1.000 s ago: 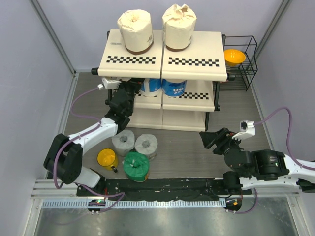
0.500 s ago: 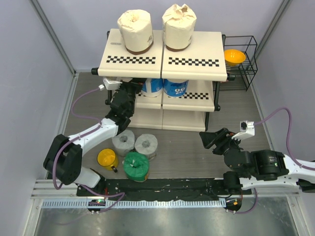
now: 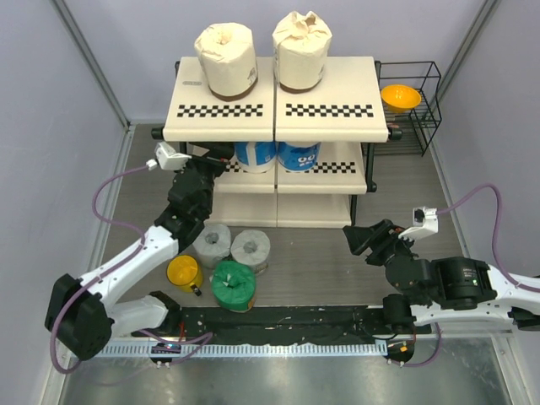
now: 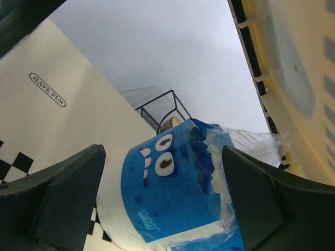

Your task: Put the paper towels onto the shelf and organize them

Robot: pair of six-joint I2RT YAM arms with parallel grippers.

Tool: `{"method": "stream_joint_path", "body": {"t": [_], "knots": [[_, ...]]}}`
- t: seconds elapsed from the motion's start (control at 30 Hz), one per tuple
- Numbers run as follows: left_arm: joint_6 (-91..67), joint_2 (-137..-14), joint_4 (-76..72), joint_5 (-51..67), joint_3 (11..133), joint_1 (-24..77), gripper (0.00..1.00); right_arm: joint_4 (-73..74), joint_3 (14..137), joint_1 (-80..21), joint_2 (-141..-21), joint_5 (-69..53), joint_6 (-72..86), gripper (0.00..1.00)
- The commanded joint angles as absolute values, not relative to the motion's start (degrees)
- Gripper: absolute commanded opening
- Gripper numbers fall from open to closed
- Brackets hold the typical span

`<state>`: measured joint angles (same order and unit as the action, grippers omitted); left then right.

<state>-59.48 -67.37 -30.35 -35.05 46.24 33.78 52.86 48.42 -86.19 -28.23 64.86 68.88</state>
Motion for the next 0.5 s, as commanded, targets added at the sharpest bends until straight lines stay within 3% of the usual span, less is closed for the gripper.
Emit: {"method": "stream_joint_path", "body": {"t": [0.0,0.2,0.47], "knots": [[-57.0,-59.5,-26.7,-34.0,45.9,33.7,1.0,54.0,51.2,-86.5,-27.7,67.5,68.6,0.7],[-56.9,-50.2,-12.6,-27.8,44.5,34.1,1.0,54.3,54.7,-86.5,-28.9,67.9,64.4,0.7],[-54.9,-47.1,-10.4,-27.1,41.8,34.2,1.0,55.4,57.9,-86.5,-30.3,69.7,62.8,0.7]]}}
